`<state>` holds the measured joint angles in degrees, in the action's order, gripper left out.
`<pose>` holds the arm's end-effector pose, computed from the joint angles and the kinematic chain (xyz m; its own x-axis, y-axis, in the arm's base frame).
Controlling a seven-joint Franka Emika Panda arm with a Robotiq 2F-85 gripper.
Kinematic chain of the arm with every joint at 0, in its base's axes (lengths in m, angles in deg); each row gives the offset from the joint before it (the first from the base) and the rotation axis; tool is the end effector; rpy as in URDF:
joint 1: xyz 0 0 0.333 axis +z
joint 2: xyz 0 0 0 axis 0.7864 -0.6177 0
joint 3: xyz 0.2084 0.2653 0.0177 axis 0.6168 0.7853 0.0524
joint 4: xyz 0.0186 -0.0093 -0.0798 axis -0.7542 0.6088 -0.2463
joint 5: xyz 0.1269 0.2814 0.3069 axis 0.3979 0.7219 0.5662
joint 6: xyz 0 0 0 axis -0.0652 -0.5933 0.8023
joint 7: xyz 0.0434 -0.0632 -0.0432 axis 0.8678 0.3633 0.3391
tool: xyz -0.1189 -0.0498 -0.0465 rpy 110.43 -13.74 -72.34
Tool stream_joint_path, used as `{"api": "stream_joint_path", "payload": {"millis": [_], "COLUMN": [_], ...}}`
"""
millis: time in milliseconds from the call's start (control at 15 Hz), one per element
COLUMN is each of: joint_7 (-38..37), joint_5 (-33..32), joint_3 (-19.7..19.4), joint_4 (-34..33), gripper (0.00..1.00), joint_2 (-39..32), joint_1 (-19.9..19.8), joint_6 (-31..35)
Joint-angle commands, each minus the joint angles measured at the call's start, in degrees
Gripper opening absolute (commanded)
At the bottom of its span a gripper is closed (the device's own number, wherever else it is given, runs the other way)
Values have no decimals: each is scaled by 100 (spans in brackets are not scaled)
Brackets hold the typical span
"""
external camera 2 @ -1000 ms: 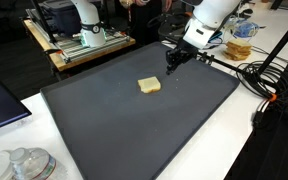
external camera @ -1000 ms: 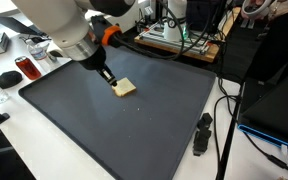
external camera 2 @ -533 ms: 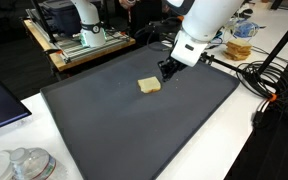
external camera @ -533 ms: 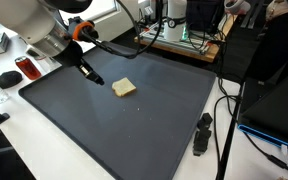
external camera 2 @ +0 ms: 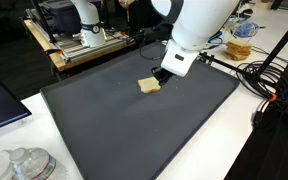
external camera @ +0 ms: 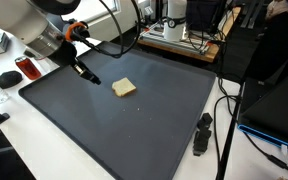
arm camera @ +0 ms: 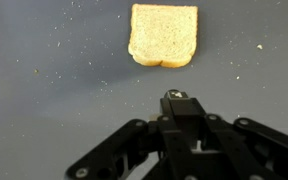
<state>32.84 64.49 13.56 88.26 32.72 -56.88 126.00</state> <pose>0.7837 -0.0633 0.2366 0.8769 -0.3154 -0.3626 -0.3349 -0.9422 0.0096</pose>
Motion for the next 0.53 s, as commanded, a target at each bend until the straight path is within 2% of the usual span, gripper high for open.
{"api": "stream_joint_path", "payload": {"millis": [0, 67, 267, 467], "joint_7": [-3, 25, 429, 992], "joint_5": [0, 13, 235, 468], "joint_3": [0, 0, 107, 190], "joint_4": [0, 30, 302, 1015], "gripper": [22, 5, 5, 5], "joint_2": [0, -3, 22, 306], "joint_1": [15, -7, -346, -754], "joint_6": [0, 64, 276, 689]}}
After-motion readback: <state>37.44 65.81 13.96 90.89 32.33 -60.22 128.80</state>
